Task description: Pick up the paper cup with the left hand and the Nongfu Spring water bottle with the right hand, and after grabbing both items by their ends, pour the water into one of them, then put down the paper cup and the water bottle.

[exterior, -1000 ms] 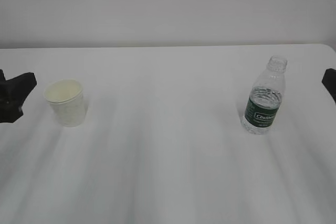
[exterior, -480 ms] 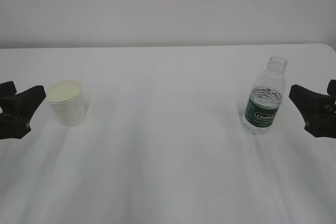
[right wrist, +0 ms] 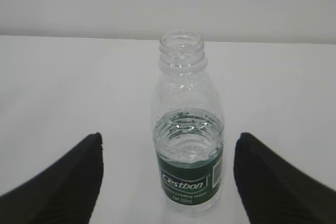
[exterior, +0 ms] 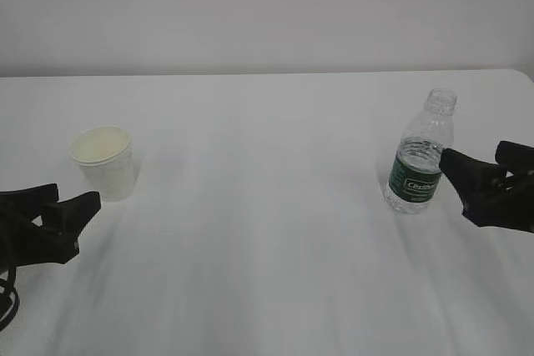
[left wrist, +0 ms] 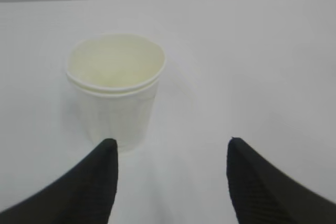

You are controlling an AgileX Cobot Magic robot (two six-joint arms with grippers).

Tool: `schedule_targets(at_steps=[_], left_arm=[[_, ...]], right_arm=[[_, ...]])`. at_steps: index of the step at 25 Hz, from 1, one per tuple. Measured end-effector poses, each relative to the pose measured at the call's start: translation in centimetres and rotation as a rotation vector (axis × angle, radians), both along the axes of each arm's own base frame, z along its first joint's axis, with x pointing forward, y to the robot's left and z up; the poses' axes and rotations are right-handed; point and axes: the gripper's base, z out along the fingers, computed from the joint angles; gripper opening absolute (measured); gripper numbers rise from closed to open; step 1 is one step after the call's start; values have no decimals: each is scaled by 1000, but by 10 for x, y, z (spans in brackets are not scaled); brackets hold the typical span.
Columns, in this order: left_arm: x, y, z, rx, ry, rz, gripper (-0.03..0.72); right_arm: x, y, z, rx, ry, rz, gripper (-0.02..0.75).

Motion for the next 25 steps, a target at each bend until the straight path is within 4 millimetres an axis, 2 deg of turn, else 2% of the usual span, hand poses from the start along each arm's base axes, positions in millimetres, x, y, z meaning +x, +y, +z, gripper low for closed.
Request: schedule_targets(at_steps=[9,20,25], left_arm=[[0,0,-1,1,5,-1,465],[1,2,-1,-3,4,25,471],[1,2,-1,-3,4,25,557]], right_arm=[[10,2,-15,25,-19,1,590],[14,-3,-12,19,-85,-56,590],[13,-3,-17,-12,-36,-54,590]])
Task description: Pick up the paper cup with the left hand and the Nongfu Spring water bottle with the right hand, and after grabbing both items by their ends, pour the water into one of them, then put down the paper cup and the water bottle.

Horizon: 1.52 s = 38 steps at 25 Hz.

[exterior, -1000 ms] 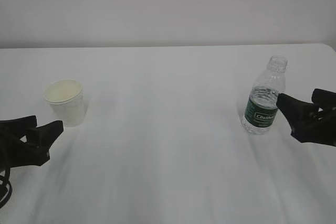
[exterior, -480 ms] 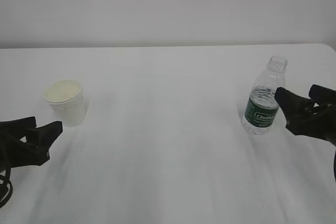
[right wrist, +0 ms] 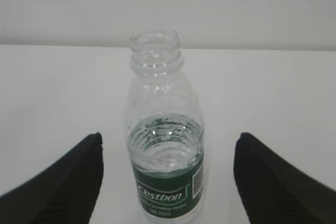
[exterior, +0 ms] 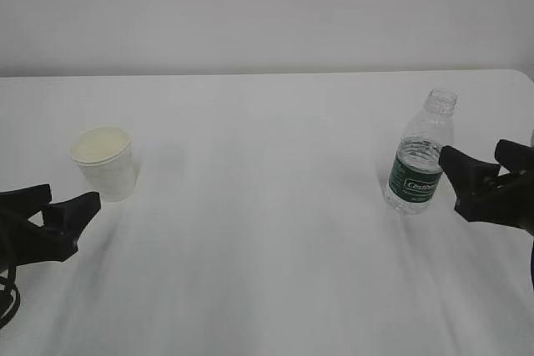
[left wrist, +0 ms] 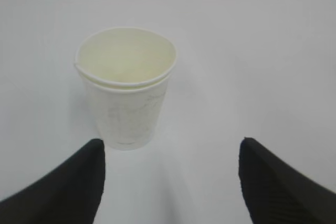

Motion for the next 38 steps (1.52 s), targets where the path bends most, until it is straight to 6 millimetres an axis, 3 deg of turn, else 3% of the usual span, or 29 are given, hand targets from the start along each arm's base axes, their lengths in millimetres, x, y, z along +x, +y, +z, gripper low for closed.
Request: schedule_targets(at_steps=[10,16,23,27,33,38], left_arm=[[7,-2,4,-8,-29,0,591],[10,-3,6,-11,-40,0,590],[10,-3,6,-11,-40,0,590],[10,-3,6,-11,-40,0,590],[10,-3,6,-11,-40,0,589],[10,-3,6,-11,-40,0,589]], right_arm=[[4,3,-28,-14,79,22,594],[4,3,-50,-26,162,28,649],[20,9,-47,-41,113,78,658],[33,14,-57,-50,120,105,658],[36,11,-62,-48,137,65,659],[51,12,-64,-42,114,47,659]])
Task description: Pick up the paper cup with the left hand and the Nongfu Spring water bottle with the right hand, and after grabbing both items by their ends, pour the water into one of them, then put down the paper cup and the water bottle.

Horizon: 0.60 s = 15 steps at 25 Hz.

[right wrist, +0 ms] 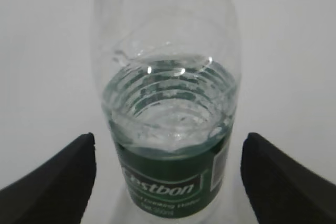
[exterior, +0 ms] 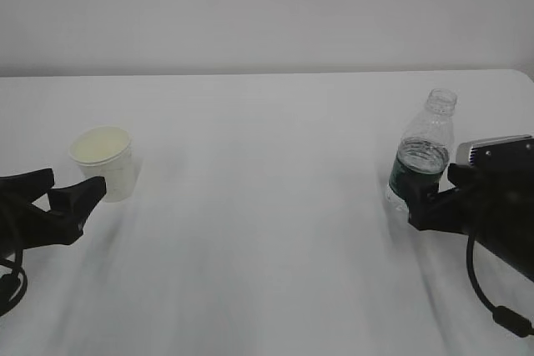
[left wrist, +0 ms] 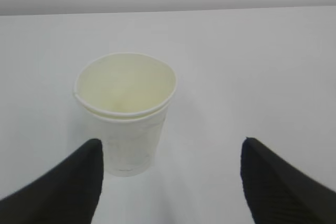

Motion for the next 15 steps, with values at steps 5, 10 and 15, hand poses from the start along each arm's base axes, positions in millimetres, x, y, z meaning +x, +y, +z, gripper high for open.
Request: schedule_targets(at_steps=[5,10,15], left_arm=[[0,0,0,0,0,0,589],[0,0,0,0,0,0,589],[0,0,0,0,-1,0,589]], right_arm=[[7,2,-14,9,31,1,659],[13,3,-19,44,43,-9,659],[22,4,-21,49,31,-9,659]])
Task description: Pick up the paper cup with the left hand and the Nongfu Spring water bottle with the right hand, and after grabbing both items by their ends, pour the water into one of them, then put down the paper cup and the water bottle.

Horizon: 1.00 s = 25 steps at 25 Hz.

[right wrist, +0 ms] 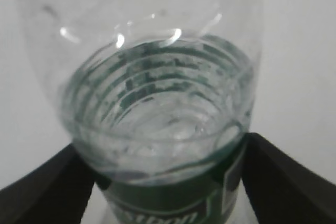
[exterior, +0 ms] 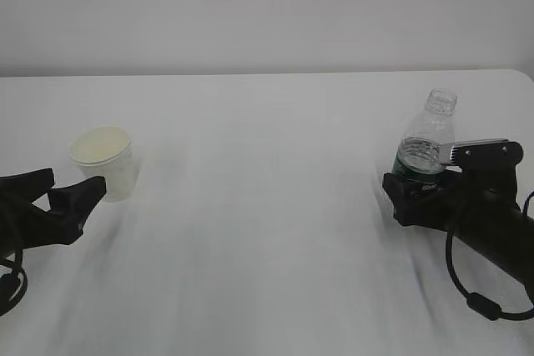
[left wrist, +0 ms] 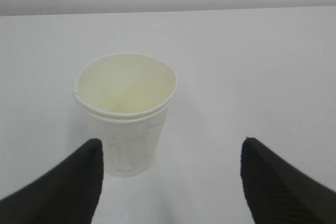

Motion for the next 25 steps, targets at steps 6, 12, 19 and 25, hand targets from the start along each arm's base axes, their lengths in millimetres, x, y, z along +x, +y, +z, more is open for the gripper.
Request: schedule_targets(at_steps=[6,12,19,25], left_arm=[[0,0,0,0,-2,0,589],[0,0,0,0,-2,0,589],[0,0,0,0,-2,0,589],[0,0,0,0,-2,0,589]], right_arm=[[15,2,-7,10,-12,-5,659],[21,3,-7,15,-26,-5,655],[24,3,-6,19,-36,-18,647],[24,2,-6,19,-36,-20,640]])
